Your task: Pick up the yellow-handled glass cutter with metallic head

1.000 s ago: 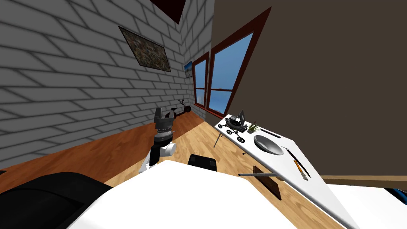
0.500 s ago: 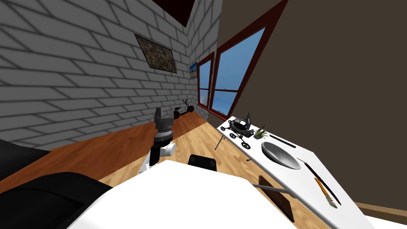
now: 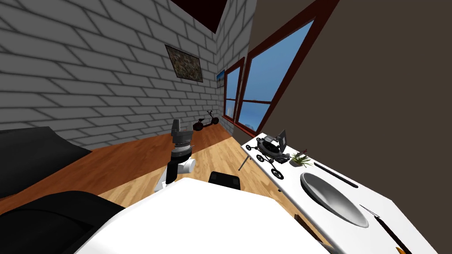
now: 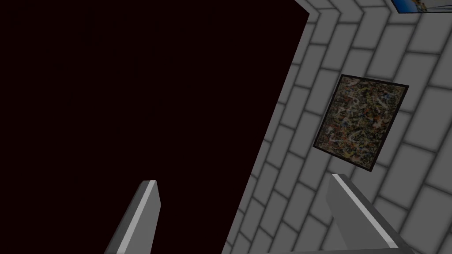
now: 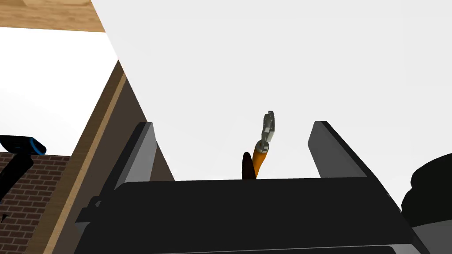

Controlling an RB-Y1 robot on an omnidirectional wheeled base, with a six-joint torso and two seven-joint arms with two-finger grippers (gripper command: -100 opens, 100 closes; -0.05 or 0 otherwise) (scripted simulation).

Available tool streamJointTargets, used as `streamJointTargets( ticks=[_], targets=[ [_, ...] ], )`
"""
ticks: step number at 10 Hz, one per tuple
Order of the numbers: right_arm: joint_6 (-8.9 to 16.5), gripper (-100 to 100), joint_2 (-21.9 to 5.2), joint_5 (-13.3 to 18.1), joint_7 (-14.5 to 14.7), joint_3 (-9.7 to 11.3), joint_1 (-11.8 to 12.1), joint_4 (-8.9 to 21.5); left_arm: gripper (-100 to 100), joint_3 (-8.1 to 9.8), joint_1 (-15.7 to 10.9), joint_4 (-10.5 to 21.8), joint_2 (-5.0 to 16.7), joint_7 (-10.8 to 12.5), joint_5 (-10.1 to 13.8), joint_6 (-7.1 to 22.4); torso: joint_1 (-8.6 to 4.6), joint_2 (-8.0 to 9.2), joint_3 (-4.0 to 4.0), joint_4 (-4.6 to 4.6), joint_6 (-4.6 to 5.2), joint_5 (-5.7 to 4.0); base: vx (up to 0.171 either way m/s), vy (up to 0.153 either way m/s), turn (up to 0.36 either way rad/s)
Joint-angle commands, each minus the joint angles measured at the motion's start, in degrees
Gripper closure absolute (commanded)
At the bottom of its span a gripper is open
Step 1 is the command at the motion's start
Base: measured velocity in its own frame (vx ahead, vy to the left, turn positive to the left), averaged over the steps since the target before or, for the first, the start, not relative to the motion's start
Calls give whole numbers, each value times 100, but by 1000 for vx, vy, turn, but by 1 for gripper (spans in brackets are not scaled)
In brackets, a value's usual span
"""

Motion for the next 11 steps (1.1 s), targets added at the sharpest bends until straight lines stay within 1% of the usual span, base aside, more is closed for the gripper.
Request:
streamJointTargets(
  ticks=[1,2,3,4,5,6,7,8,9,10,11],
  targets=[
    [-19,-100,42,-55,54,-28,-85,80,0,0,0,0,0,0,0,0,0,0,0,0,0,0,124,-135,160],
    [-22,-100,58,-71,63,-38,-128,92,0,0,0,0,0,0,0,0,11,-2,-1,0,1,3,135,-128,117],
    [-18,-100,45,-67,57,-38,-86,69,0,0,0,0,0,0,0,0,18,-6,-3,-1,3,5,61,-59,32],
    [-11,0,42,-75,69,-45,-87,62,0,-1,0,0,-1,0,0,0,43,15,8,2,7,9,11,-12,2],
    [-15,-100,98,213,-219,-11,-234,167,0,-1,0,0,-1,0,0,0,62,35,20,8,8,15,-139,-23,369],
    [-15,-100,98,286,-343,-11,-234,167,0,-2,-4,0,-2,0,0,0,64,78,43,16,-3,17,-166,-32,202],
    [-15,-100,98,286,-482,-11,-234,167,0,-1,-2,0,-2,0,0,0,62,98,57,23,11,16,-83,-12,-37],
    [-18,-100,155,547,-658,22,-381,270,0,-1,-1,0,-2,0,0,0,67,88,52,22,15,16,-153,-19,292],
    [-18,-100,155,645,-812,22,-381,270,0,-2,-4,1,-2,0,0,1,66,101,58,23,1,17,-170,-31,204],
    [-18,-100,155,645,-976,22,-381,270,0,-1,-3,1,-1,0,0,1,62,108,63,26,12,16,-83,-4,-15],
    [-18,-100,155,645,-1031,22,-381,270,0,-1,-1,1,-2,0,0,0,68,91,54,23,16,16,-16,15,-33]
  ],
)
